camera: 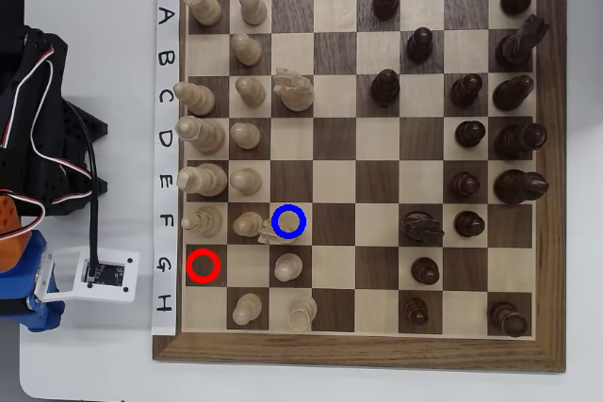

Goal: Move the piece to destination

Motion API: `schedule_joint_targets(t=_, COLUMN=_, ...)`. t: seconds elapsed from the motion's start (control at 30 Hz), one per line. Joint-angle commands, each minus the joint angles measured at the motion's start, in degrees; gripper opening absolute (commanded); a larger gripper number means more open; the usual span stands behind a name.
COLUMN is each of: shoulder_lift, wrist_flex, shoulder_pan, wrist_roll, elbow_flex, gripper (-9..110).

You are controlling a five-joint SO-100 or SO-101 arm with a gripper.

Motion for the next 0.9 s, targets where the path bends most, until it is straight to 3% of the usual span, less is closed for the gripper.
schedule_joint_targets(t=0.0, shoulder_lift=3.4, wrist_flex=0.4, shoulder_pan=0.5, wrist_roll=0.6, elbow_flex=-0.3, gripper=0)
schedule_joint_targets(t=0.87, shoulder_lift=3.4, wrist_flex=0.4, shoulder_pan=1.1, wrist_roll=0.5, elbow_flex=-0.3, gripper=0)
